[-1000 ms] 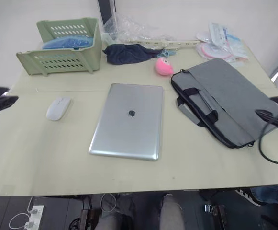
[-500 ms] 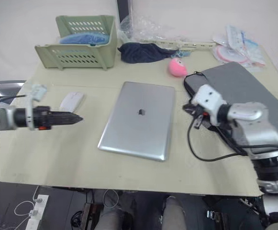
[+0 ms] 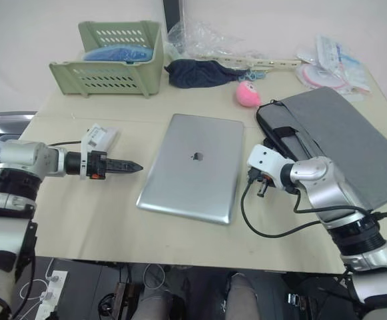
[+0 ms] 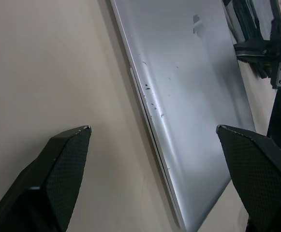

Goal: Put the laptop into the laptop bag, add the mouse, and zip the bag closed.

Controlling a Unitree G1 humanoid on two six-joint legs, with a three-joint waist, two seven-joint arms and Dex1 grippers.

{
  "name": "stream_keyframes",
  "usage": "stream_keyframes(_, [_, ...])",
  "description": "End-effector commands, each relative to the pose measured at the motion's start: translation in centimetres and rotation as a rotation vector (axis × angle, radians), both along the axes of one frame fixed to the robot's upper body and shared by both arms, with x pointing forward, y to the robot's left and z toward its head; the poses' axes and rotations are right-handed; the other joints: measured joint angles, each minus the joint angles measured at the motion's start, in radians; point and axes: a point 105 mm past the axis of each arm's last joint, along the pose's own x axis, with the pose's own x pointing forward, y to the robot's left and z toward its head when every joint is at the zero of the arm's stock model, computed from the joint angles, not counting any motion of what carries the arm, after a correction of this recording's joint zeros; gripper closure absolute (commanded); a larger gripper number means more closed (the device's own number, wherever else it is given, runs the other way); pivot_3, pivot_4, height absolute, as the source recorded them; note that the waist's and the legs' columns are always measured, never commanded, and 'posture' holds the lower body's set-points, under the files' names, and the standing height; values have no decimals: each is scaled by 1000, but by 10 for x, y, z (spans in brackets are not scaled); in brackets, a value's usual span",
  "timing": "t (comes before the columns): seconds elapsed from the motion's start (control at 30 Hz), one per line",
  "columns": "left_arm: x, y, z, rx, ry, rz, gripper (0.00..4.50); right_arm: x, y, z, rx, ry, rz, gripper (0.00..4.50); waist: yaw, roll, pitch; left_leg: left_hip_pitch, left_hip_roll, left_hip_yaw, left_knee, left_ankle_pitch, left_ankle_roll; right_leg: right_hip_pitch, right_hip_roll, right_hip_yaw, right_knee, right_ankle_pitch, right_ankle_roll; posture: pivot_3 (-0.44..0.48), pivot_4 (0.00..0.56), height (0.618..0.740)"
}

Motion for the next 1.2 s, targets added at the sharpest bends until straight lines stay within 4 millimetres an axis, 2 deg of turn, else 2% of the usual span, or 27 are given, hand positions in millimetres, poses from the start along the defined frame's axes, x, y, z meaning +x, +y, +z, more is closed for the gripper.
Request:
stream_keyframes(0.03, [4, -12, -9, -7, 27, -11, 0, 9, 6, -3, 22, -21, -10, 4445, -1, -1, -1, 0, 0, 0, 0, 0, 0, 0, 0, 0, 0, 0, 0, 0, 150, 740])
stream_keyframes(0.17, [10, -32, -6, -60, 31, -39, 0, 16, 10, -9, 26, -20, -10, 4445, -2, -4, -3, 1, 0, -1, 1, 0, 0, 2, 0, 0, 1, 0, 0, 0, 150, 740])
stream_keyframes(0.33, [12, -47, -7, -86, 38, -66, 0, 19, 17, -12, 32, -20, 14, 4445, -10, -5, -4, 2, 0, -1, 1, 0, 0, 2, 0, 0, 1, 0, 0, 0, 150, 740])
stream_keyframes(0.5, [7, -63, -7, -117, 58, -128, 0, 21, 34, -10, 65, -31, 59, 4445, -9, -8, -7, 2, 0, -1, 2, 0, 0, 2, 0, 0, 1, 0, 0, 0, 150, 740])
stream_keyframes(0.67, [0, -78, 3, -212, 95, -161, 0, 13, 56, -18, 126, -3, 91, 4445, -22, -11, -9, 2, 0, -2, 1, 0, 0, 2, 0, 0, 1, 0, 0, 0, 150, 740])
stream_keyframes(0.87, [-3, -78, 1, -212, 90, -142, 0, 9, 53, -26, 126, 12, 78, 4445, -36, -11, -9, 2, 1, -4, -1, 0, 0, 1, 0, -2, 1, 0, -1, 0, 150, 740])
stream_keyframes(1.2, [-5, -51, 9, -294, 140, -29, 0, 5, 33, -30, 105, 20, 37, 4445, -36, -11, -9, 2, 0, -7, -1, 0, 0, 1, 0, -3, 1, 0, -1, 0, 150, 740])
